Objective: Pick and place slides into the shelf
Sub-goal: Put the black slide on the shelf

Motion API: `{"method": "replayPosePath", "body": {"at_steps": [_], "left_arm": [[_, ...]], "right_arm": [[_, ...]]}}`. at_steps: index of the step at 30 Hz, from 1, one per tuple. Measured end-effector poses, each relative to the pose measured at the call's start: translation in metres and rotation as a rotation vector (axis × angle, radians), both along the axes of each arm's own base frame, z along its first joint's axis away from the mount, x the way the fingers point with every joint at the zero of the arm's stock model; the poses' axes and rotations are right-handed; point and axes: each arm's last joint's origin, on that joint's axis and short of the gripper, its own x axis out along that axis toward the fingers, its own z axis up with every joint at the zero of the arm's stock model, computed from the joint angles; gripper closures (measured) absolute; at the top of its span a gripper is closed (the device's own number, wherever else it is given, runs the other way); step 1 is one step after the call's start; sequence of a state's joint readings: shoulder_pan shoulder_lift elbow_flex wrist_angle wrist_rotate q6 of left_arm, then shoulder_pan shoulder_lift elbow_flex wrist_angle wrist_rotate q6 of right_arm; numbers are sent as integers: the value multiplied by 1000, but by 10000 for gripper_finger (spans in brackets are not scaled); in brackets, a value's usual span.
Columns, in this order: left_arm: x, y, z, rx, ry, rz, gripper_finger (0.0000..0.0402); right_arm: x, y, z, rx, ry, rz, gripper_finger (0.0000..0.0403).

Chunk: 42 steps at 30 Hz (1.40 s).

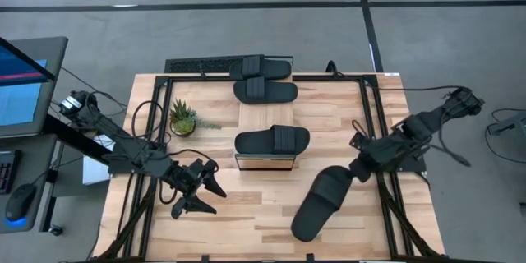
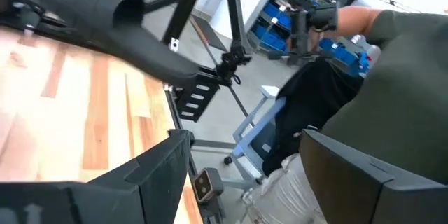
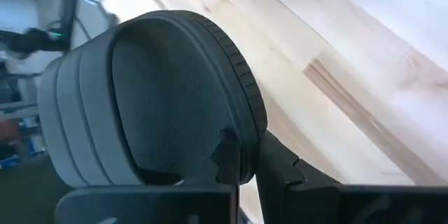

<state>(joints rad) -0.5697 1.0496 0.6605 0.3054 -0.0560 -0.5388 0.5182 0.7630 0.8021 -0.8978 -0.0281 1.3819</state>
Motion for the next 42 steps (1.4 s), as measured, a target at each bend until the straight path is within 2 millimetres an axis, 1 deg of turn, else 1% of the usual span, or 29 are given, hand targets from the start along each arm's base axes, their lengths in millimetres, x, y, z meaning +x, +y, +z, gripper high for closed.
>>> {"method": "replayPosePath", "body": {"at_steps": [3, 6, 9, 12, 16, 19, 21, 24, 27, 31, 33, 39, 42], "left_arm": [[0, 0, 0, -3, 0, 67, 143], [1, 2, 0, 6, -9, 133, 143], [2, 4, 2, 74, -57, 153, 143], [4, 7, 7, 182, -158, 189, 143], [7, 15, 16, 338, -301, 282, 143], [10, 22, 21, 434, -367, 358, 143], [12, 28, 24, 467, -396, 415, 143], [16, 37, 27, 453, -407, 474, 143], [19, 49, 31, 329, -405, 531, 143], [27, 62, 34, 68, -398, 600, 143], [32, 66, 33, -66, -398, 609, 143], [54, 71, 17, -452, -310, 595, 143], [61, 70, 12, -589, -293, 541, 143]], "right_arm": [[-2, -2, 17, -19, -35, 14, 392], [-2, -3, 30, -74, -60, 20, 392], [-2, -7, 40, -139, -93, 1, 392], [-1, -12, 48, -195, -142, -45, 392], [0, -19, 57, -260, -193, -90, 392], [1, -24, 60, -298, -212, -123, 392], [2, -28, 62, -330, -223, -147, 392], [4, -33, 66, -381, -245, -186, 392], [6, -39, 70, -429, -273, -218, 392], [9, -45, 76, -481, -321, -252, 392], [11, -48, 79, -502, -342, -262, 392], [13, -56, 85, -546, -369, -295, 392], [13, -60, 85, -562, -370, -308, 392]]}}
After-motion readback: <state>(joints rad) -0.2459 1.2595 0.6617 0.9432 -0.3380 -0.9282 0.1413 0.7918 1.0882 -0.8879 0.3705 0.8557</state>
